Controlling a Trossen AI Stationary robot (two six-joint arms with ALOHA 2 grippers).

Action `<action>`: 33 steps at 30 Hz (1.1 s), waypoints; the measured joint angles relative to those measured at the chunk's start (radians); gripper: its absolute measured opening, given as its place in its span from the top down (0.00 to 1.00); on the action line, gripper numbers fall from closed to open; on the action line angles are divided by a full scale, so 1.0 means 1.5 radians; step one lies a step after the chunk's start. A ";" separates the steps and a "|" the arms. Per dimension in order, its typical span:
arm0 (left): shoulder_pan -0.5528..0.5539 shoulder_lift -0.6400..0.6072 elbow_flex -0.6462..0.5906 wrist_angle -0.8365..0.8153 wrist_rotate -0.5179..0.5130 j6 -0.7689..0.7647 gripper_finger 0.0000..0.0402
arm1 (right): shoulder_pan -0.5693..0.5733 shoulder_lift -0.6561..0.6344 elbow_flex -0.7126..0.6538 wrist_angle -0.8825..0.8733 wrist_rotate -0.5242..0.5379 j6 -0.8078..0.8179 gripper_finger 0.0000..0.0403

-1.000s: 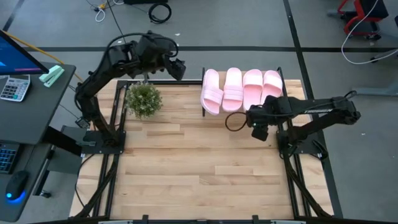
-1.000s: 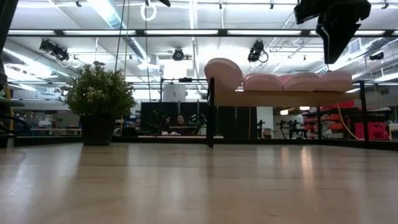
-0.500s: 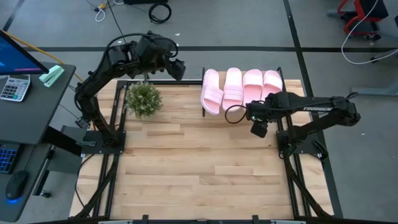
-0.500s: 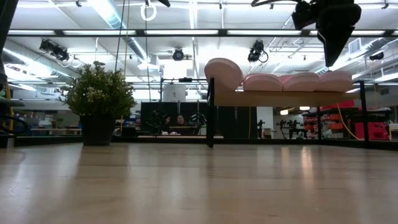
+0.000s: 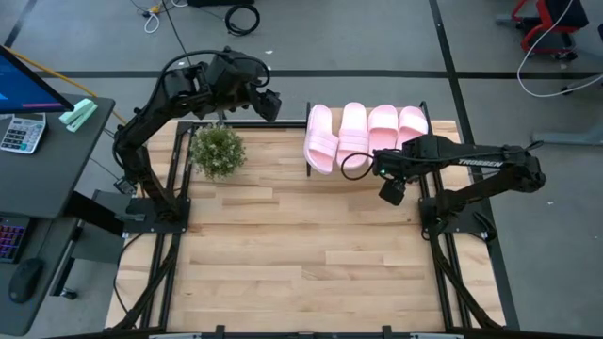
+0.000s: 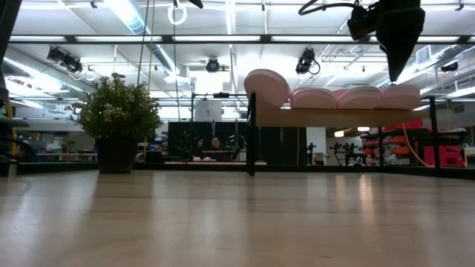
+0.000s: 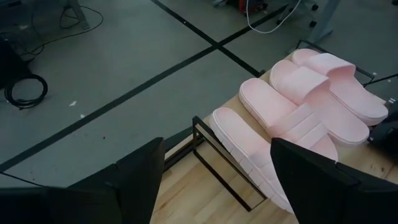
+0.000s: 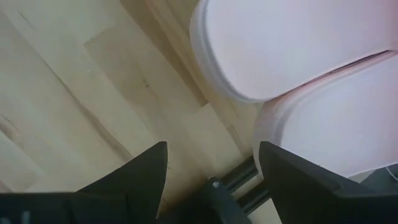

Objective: Pick and place slides into the shelf
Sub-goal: Adjust the slides on the shelf

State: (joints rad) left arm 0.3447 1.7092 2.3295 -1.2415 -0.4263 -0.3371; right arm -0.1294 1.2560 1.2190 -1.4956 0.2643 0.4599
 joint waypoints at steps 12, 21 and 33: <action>0.000 0.000 0.000 0.000 0.000 -0.019 0.26 | 0.000 0.000 0.000 -0.050 0.044 -0.013 0.35; 0.000 0.001 0.000 0.000 0.000 -0.030 0.26 | 0.000 0.043 0.000 -0.050 0.056 -0.031 0.35; 0.000 0.001 0.000 0.000 0.000 -0.030 0.26 | -0.003 0.087 0.000 -0.050 0.102 -0.036 0.40</action>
State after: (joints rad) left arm 0.3447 1.7103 2.3291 -1.2419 -0.4263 -0.3818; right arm -0.1341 1.3859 1.2190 -1.5709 0.4168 0.4057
